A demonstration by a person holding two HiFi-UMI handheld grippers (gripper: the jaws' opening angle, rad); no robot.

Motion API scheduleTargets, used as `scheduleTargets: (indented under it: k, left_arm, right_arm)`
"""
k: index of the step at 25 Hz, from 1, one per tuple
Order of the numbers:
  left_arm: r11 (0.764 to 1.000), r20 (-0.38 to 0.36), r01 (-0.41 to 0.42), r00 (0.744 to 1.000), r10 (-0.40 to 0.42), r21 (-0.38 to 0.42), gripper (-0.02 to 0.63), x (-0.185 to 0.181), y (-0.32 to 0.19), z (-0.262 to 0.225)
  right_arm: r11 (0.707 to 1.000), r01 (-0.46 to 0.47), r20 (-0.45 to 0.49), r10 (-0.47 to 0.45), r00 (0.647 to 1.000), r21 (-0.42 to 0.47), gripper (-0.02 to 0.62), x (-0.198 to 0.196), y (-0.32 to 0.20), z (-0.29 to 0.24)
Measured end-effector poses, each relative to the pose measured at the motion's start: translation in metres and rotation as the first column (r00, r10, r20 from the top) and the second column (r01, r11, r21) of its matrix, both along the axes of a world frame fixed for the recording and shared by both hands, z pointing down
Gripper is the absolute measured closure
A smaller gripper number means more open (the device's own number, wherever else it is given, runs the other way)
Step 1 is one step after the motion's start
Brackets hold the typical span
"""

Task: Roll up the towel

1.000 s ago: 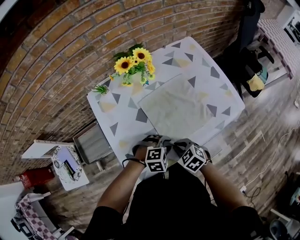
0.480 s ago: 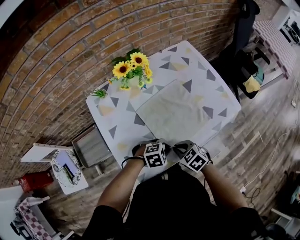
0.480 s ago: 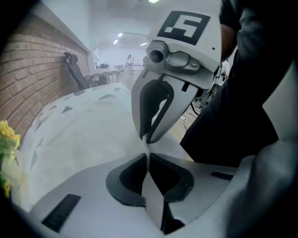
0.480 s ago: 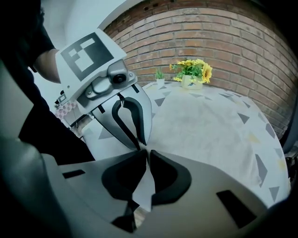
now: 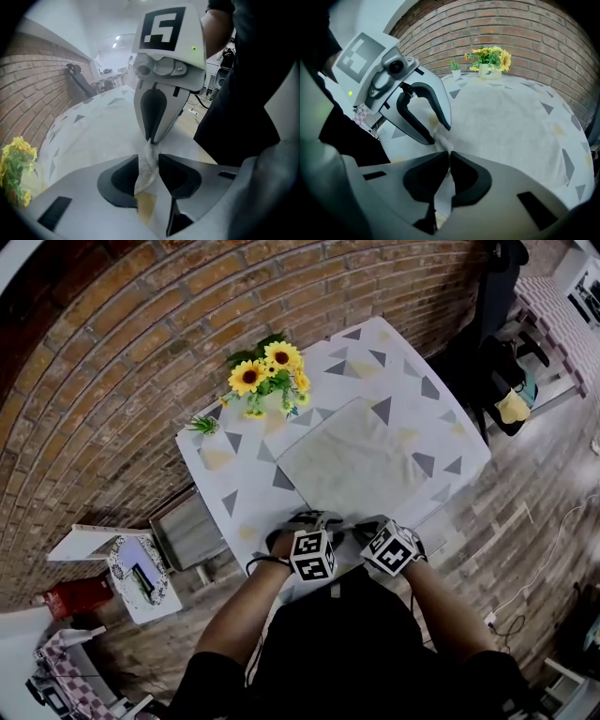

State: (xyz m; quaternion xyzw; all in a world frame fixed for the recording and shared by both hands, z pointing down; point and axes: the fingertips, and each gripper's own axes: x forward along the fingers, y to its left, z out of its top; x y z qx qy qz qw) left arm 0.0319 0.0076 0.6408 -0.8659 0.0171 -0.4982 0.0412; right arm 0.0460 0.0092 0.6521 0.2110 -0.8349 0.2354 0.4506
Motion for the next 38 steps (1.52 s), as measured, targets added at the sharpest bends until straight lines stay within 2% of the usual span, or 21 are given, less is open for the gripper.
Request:
scheduleTargets:
  k: [3,6,10,13,16,19,22,24,26,28,30,32,36,38]
  left_arm:
    - [1.000,-0.005,-0.027,1.000,0.027,0.007,0.469,0.003,0.002,0.000]
    - [0.999,-0.003,-0.040,0.999,0.040,-0.006,0.524,0.007,0.003,0.005]
    - [0.996,-0.004,-0.078,0.997,0.077,-0.041,0.561,0.009,0.009,0.006]
    - [0.991,-0.015,-0.086,0.996,0.085,-0.105,0.569,0.010,0.018,0.006]
    - [0.978,-0.032,-0.057,0.998,0.052,-0.201,0.571,0.009,0.022,0.005]
    - [0.954,-0.047,-0.035,0.999,0.022,-0.299,0.572,0.007,0.026,0.003]
    - [0.943,-0.033,-0.038,0.999,0.029,-0.330,0.572,0.004,0.030,0.006]
    - [0.946,-0.028,-0.035,0.999,0.027,-0.322,0.572,0.003,0.028,0.008]
    - [0.960,-0.019,-0.037,0.999,0.033,-0.279,0.571,0.003,0.024,0.009]
    - [0.978,-0.006,-0.052,0.999,0.052,-0.200,0.566,0.003,0.019,0.008]
    - [0.991,0.003,-0.072,0.997,0.073,-0.114,0.518,0.004,0.015,0.006]
    - [0.994,0.004,-0.093,0.996,0.093,-0.056,0.497,0.004,0.014,0.002]
    - [0.990,0.034,-0.139,0.990,0.139,0.000,0.497,0.002,0.017,0.005]
    - [0.990,0.045,-0.136,0.990,0.135,0.024,0.507,0.000,0.012,0.010]
  right_arm:
    - [1.000,-0.011,0.008,0.011,1.000,-0.020,0.561,0.000,-0.003,-0.001]
    - [0.999,-0.014,0.026,0.015,1.000,-0.036,0.561,0.000,-0.005,-0.006]
    - [0.997,0.039,0.050,-0.035,0.998,-0.066,0.563,-0.002,0.005,-0.013]
    - [0.998,0.056,0.021,-0.056,0.998,-0.022,0.554,0.002,0.007,-0.014]
    - [0.993,0.103,0.006,-0.103,0.995,0.061,0.492,-0.002,0.009,-0.020]
    - [0.984,0.162,0.027,-0.165,0.986,0.068,0.495,-0.011,0.019,-0.025]
    - [0.985,0.162,0.013,-0.163,0.987,0.054,0.546,-0.011,0.020,-0.016]
    - [0.990,0.135,0.013,-0.136,0.991,0.041,0.557,-0.011,0.016,-0.012]
    - [0.993,0.116,0.008,-0.116,0.993,0.031,0.558,-0.011,0.011,-0.009]
    - [0.994,0.104,-0.001,-0.104,0.995,0.025,0.558,-0.010,0.006,-0.007]
    - [0.995,0.095,-0.006,-0.095,0.996,0.018,0.558,-0.009,0.001,-0.004]
    - [0.996,0.086,-0.008,-0.086,0.996,0.011,0.558,-0.009,-0.003,-0.003]
    - [0.999,0.043,-0.004,-0.043,0.999,0.000,0.554,-0.006,-0.007,-0.002]
    - [1.000,0.020,-0.012,-0.020,1.000,0.009,0.548,-0.003,-0.009,-0.003]
